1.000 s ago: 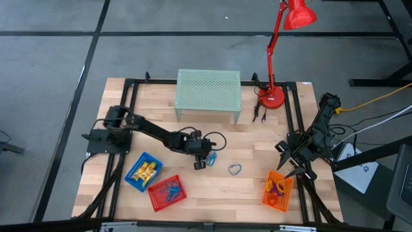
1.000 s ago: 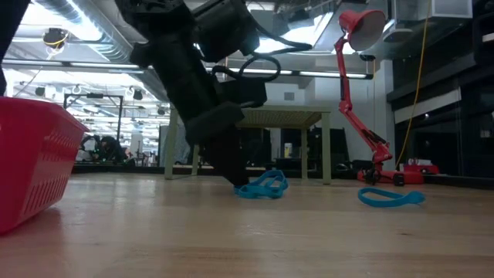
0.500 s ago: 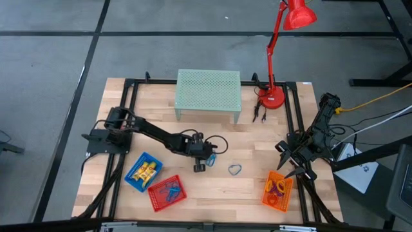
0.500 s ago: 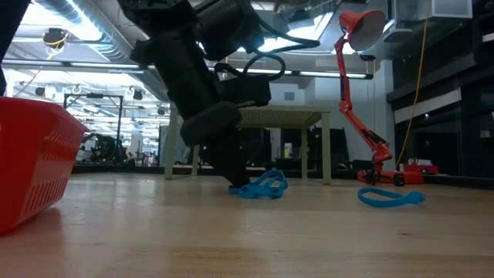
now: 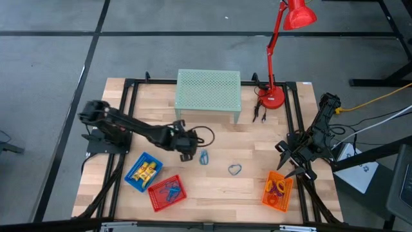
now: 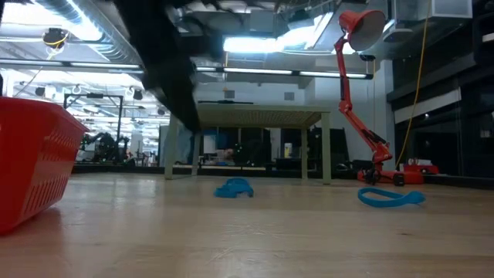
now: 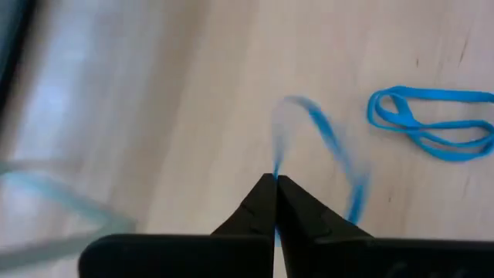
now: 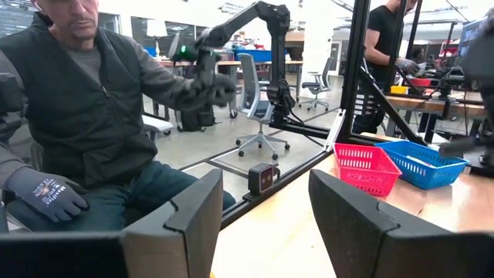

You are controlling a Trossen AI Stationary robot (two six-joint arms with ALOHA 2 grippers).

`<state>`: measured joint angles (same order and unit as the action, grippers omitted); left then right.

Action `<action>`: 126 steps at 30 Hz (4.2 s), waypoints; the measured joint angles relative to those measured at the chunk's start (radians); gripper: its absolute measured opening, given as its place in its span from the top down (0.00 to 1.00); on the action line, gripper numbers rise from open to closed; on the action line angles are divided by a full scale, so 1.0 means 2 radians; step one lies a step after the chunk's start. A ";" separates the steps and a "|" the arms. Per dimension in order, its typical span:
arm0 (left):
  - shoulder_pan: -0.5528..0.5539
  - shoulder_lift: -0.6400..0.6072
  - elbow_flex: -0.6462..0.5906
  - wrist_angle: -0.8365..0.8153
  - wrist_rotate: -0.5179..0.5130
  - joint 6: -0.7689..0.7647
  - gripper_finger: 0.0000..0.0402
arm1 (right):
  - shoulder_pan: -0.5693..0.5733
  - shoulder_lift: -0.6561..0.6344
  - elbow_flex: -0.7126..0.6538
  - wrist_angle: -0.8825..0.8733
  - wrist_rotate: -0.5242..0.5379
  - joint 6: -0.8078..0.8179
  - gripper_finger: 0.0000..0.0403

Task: Pick & Place Office Desk Supplies
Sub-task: Put the blue rubber band into the red bin

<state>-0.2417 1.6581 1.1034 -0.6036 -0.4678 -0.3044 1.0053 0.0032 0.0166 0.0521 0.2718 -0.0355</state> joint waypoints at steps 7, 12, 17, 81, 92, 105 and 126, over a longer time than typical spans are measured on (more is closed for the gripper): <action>-0.057 -0.104 0.000 -0.033 -0.039 -0.038 0.99 | 0.000 0.000 0.000 0.000 0.000 0.000 0.52; -0.113 -0.129 -0.001 -0.022 0.012 -0.059 0.99 | 0.000 0.000 0.000 0.000 0.000 0.000 0.52; -0.176 -0.122 0.000 -0.001 0.067 -0.100 0.99 | 0.000 0.000 0.000 0.000 0.000 0.000 0.52; -0.073 0.002 0.001 0.312 0.147 0.135 0.65 | 0.000 0.000 0.000 0.000 0.000 0.000 0.52; -0.069 0.006 0.000 0.325 0.179 0.184 0.65 | 0.000 0.000 0.000 0.000 0.000 0.000 0.52; -0.069 0.006 0.000 0.326 0.183 0.184 0.65 | -0.001 0.000 0.000 0.040 0.066 -0.025 0.52; -0.100 -0.050 0.000 0.245 0.088 0.177 0.65 | -0.039 0.009 0.000 0.190 0.331 -0.039 0.52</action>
<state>-0.4427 1.5573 1.1030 -0.1130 -0.2926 0.0502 0.9276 0.0204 0.0167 0.4327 0.9342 -0.1133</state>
